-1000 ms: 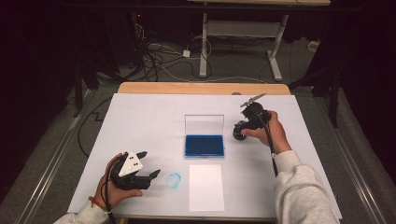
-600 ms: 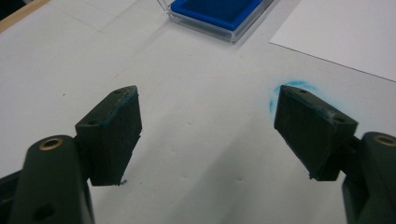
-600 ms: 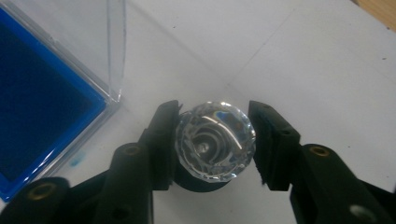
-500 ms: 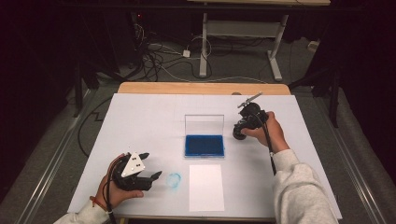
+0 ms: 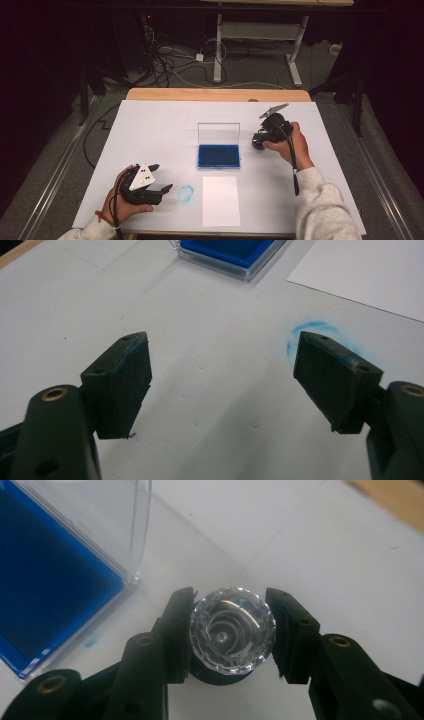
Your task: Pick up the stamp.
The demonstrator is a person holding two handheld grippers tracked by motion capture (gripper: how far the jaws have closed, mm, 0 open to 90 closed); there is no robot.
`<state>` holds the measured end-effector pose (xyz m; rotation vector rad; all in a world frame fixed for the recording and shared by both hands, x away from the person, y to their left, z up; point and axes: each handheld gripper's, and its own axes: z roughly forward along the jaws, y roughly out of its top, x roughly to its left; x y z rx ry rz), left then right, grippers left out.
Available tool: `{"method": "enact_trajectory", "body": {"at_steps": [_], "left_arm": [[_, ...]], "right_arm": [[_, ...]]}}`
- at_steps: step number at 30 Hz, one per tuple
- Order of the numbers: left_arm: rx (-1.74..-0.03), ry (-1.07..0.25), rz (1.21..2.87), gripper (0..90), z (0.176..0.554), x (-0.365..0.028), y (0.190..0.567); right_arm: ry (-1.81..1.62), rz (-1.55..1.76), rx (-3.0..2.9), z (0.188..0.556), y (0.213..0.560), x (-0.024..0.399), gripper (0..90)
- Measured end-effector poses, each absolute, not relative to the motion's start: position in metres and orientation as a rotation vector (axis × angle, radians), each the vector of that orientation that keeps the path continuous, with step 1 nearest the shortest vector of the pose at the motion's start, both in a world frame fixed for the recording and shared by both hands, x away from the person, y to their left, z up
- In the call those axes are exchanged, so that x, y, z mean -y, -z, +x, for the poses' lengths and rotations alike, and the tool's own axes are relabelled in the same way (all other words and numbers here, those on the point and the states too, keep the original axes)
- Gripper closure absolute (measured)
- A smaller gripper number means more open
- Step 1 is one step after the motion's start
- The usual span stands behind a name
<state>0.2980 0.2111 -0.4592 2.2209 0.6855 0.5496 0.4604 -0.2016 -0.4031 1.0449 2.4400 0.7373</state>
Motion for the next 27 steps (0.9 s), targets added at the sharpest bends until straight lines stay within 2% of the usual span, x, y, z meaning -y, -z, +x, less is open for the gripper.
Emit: {"method": "enact_trajectory", "body": {"at_steps": [7, 17, 27], "left_arm": [[-0.682, -0.546, 2.242, 23.8, 0.299, -0.208, 0.460], [-0.642, -0.564, 2.256, 23.9, 0.298, -0.204, 0.458], [-0.631, -0.569, 2.241, 23.8, 0.298, -0.204, 0.457]], "right_arm": [[-0.922, 0.944, -2.374, 0.420, 0.396, 0.205, 57.3], [-0.971, 0.786, -2.339, 0.375, 0.386, 0.203, 57.3], [-1.077, 0.703, -2.333, 0.345, 0.373, 0.204, 57.3]]}}
